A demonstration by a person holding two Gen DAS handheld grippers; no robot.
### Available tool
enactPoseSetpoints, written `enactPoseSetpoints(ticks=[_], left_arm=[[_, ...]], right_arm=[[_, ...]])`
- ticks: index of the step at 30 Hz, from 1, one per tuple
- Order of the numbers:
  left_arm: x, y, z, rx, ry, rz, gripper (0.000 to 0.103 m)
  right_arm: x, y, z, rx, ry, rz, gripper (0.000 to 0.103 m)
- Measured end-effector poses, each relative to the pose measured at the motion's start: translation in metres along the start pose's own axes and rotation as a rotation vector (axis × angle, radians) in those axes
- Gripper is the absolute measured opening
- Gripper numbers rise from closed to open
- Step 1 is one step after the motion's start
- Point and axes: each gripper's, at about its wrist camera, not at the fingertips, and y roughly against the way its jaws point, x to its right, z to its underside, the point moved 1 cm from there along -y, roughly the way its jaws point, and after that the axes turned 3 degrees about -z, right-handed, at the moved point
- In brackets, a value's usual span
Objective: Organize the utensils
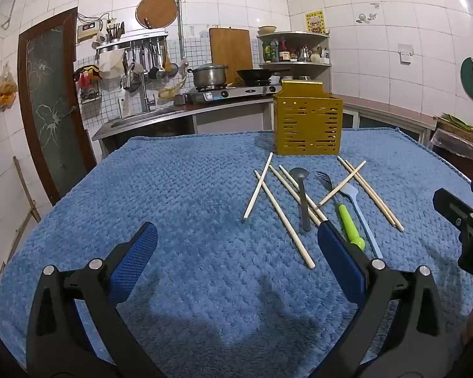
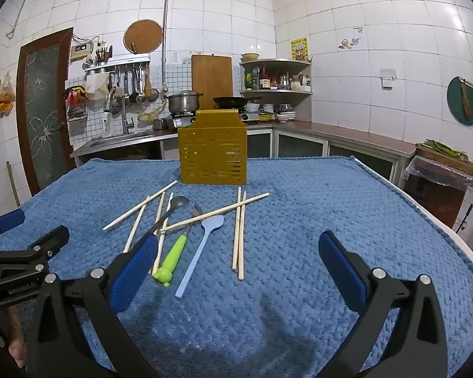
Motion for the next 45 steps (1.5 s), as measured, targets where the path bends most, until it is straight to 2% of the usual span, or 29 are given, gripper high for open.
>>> enactPoseSetpoints(ticks=[45], left_arm=[[0.0032,-0.0061,0.0051,-0.005,-0.003,0.005,0.098]], right_arm=[[-0.0010,-0.0048,0.0080,-0.007,-0.004,0.022,0.099]])
